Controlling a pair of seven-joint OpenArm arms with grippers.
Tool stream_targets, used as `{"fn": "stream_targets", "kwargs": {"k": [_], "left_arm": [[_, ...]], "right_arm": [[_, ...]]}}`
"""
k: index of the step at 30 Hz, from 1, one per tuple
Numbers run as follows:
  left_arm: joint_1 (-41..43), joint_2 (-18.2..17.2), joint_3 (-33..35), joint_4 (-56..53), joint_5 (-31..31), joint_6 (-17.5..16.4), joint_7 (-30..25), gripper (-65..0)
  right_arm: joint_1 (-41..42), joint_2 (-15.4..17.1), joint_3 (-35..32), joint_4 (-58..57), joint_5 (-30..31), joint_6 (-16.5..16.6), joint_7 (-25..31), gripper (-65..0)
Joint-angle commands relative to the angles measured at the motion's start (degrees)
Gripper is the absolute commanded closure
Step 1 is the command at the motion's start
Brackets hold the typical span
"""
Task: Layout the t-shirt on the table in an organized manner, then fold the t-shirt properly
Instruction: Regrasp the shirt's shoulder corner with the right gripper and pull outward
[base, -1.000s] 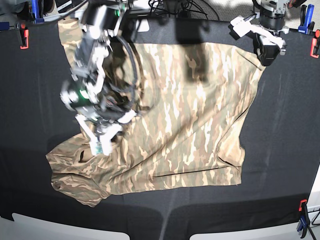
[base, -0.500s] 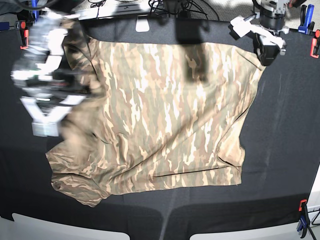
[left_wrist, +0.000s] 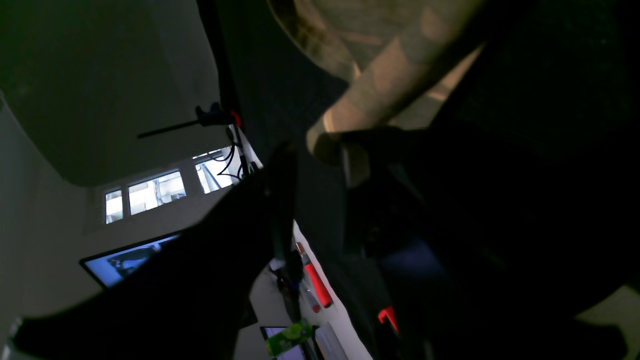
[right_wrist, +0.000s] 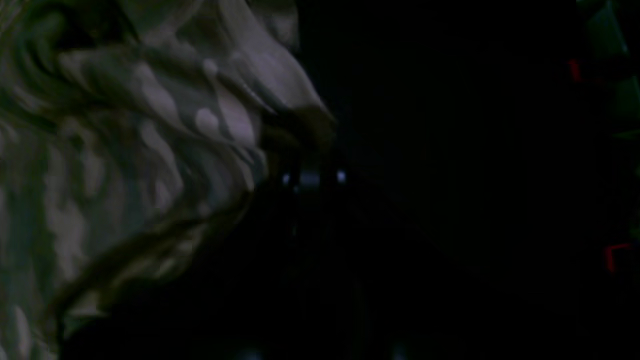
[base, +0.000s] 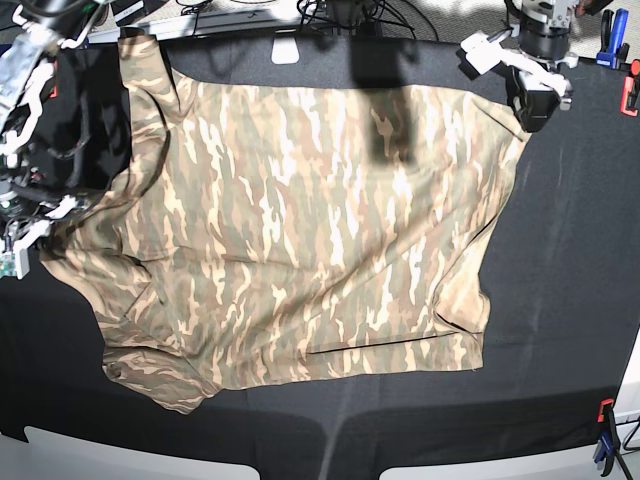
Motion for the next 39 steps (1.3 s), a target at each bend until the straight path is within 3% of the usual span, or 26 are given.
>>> {"fn": "stream_targets", "kwargs": {"k": [1,10,16,23,28,31,36,39], "left_arm": [[0.04,-0.94,-0.07,0.94,1.07,0.96,-0.07,-13.6],[0.04,-0.94,-0.07,0.94,1.05,0.96,-0.07,-13.6],[0.04,-0.17,-0.07,0.94,1.03,0.96,0.15,-13.6],[0.04,1.88,-0.07,0.94,1.01,0.98,0.09,-13.6],[0.04,1.90,-0.07,0.94,1.03,0.98,0.13,-13.6],[0.04,1.90,-0.07,0.94,1.03,0.96,0.17,-13.6],[0.04,1.90,-0.07,0.94,1.01,0.96,0.35,-13.6],[0.04,1.90,-0.07,0.94,1.01,0.98,0.35,-13.6]], "right_arm": [[1.11,1.88,0.31,-0.37,-0.04,-0.07,2.43,0.0],[10.67,8.68,0.20,-15.23,1.38,-0.04,3.39,0.0],[17.84,11.41,-0.63,-27.23,2.75,-0.04,5.18,0.0],[21.81,11.50,-7.32,-32.41,2.25,-0.07,6.08,0.0],[21.86,11.50,-11.87,-32.44,-4.26,-0.35,7.02,0.0],[21.86,11.76,-11.65,-32.44,-4.59,-0.94,6.99,-3.0],[21.86,13.60,-11.65,-32.44,-4.59,-0.98,6.03,-20.8],[21.84,15.67,-11.65,-32.44,-4.57,-1.51,4.94,-23.6]]}}
